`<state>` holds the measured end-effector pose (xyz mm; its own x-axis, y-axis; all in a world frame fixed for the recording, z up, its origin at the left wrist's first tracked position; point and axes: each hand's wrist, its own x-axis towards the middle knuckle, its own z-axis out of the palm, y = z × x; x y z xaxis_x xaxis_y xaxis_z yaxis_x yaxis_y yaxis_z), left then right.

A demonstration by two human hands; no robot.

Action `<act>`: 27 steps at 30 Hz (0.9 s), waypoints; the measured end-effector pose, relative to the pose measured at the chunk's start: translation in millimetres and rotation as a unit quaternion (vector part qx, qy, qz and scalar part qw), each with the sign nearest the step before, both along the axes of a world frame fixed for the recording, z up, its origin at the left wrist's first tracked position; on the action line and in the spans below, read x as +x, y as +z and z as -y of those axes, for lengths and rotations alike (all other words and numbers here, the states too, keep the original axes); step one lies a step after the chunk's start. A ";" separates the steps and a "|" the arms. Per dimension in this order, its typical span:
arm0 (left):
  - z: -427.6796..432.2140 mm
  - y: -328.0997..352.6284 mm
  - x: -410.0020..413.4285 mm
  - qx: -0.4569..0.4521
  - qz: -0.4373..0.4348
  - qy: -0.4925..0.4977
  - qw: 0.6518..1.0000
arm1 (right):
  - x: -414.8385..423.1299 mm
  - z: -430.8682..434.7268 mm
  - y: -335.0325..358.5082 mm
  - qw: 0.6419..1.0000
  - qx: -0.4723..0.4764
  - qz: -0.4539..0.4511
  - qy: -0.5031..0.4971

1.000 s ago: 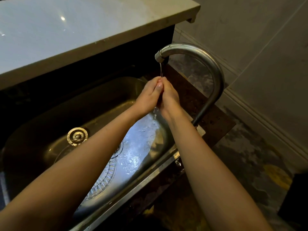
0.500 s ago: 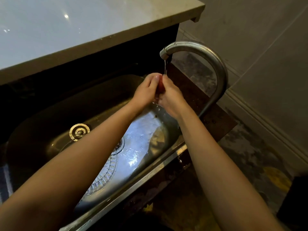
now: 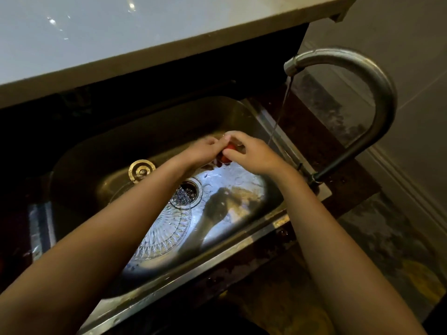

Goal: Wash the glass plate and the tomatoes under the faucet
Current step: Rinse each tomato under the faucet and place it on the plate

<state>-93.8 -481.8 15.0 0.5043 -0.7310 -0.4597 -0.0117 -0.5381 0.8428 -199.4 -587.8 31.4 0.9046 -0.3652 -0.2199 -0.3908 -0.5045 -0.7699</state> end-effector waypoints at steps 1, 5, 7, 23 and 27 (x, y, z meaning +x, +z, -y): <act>-2.5 -3.9 -0.1 -0.005 -0.019 0.014 1.000 | 1.5 -2.8 -1.1 1.000 0.005 0.001 0.017; -12.0 -15.4 -0.2 -0.032 -0.061 0.038 0.997 | 9.8 -12.3 -8.1 0.999 -0.046 0.002 0.004; -20.2 -18.8 3.5 -0.035 -0.051 0.051 0.997 | 14.9 -18.5 -16.2 0.995 -0.100 -0.003 0.008; -318.5 -40.5 -41.5 0.276 0.421 0.061 0.862 | 96.2 -145.2 -143.5 0.964 -0.030 -0.168 0.205; -343.3 -64.4 -61.7 0.310 0.444 0.019 0.841 | 107.0 -168.7 -173.1 0.956 -0.105 -0.171 0.215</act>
<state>-155.5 -138.5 -49.4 0.8672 -0.4652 -0.1775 -0.4607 -0.8849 0.0681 -92.4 -419.1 -141.7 0.8691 -0.0445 -0.4927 -0.3238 -0.8042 -0.4985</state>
